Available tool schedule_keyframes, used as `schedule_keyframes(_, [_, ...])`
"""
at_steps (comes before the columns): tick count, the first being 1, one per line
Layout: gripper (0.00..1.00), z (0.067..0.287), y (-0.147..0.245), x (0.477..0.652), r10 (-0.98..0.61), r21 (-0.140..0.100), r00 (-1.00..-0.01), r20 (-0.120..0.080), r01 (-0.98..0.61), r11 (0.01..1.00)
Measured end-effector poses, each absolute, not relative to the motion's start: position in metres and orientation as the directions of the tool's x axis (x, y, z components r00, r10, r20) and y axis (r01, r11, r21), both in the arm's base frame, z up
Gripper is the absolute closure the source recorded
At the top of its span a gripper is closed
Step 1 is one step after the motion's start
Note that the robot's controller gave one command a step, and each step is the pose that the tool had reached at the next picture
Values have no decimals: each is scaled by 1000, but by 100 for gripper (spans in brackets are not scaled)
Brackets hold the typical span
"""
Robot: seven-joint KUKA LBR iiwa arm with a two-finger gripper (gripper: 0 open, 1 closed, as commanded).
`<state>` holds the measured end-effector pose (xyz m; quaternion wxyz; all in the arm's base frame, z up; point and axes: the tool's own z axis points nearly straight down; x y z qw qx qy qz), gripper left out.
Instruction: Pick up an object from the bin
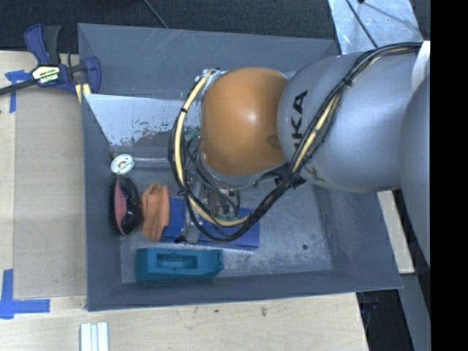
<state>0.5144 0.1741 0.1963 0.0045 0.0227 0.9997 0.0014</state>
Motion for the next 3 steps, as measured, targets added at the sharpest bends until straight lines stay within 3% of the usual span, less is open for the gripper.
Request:
schedule_keyframes(1, [0,167,159,523,16,0,-1000,1,16,1000])
schedule_keyframes(2, [0,134,154,547,-6,0,-1000,-3,-6,1000])
schedule_keyframes(3, [0,91,156,558,-91,0,-996,-4,-91,996])
